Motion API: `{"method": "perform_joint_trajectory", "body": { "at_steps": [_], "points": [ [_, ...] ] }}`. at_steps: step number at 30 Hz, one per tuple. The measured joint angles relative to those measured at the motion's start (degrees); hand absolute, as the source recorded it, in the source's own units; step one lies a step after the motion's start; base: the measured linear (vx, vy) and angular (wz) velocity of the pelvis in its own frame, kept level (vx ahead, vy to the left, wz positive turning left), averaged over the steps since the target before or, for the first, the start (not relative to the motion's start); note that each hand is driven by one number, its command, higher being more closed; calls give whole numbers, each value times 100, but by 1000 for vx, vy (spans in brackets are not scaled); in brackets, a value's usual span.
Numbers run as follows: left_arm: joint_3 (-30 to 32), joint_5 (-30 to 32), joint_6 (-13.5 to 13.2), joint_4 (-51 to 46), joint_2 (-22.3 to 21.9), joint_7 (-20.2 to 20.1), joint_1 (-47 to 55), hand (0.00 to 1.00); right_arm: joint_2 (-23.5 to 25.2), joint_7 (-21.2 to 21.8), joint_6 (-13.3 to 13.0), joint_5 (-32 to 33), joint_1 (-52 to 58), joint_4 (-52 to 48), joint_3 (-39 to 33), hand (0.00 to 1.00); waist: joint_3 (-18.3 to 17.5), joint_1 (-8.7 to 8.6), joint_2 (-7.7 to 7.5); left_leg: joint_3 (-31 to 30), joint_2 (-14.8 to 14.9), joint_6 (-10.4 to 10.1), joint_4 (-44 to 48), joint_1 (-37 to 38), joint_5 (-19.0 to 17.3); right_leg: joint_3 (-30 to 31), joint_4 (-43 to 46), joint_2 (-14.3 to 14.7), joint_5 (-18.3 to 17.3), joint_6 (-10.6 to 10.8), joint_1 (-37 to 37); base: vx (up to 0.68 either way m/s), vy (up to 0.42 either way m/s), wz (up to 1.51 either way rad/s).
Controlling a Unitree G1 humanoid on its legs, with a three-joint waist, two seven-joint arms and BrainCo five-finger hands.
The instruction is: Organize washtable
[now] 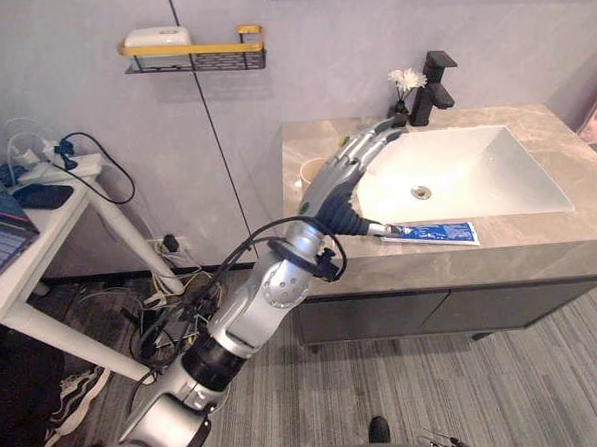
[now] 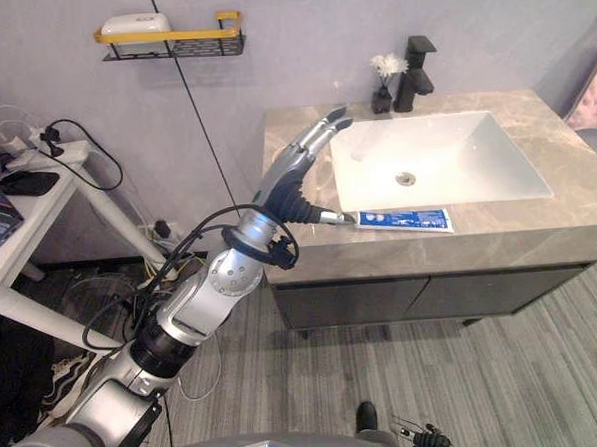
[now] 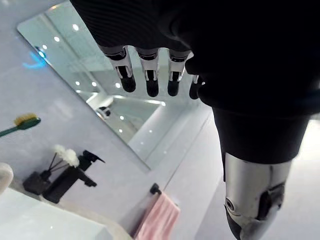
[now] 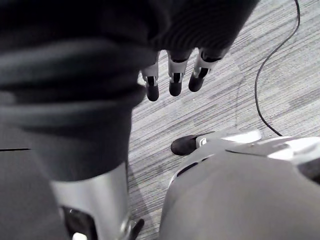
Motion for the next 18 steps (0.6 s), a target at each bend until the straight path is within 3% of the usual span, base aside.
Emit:
{"method": "perform_joint_trajectory", "body": {
  "at_steps": [18],
  "points": [
    [-621, 419, 177, 1297, 16, 8, -1369, 0, 52, -85, -11, 15, -187, -63, -112, 0, 308, -242, 26, 276, -60, 86, 235, -214, -161, 298, 7, -45, 107, 84, -276, -1, 15, -8]
  ]
}}
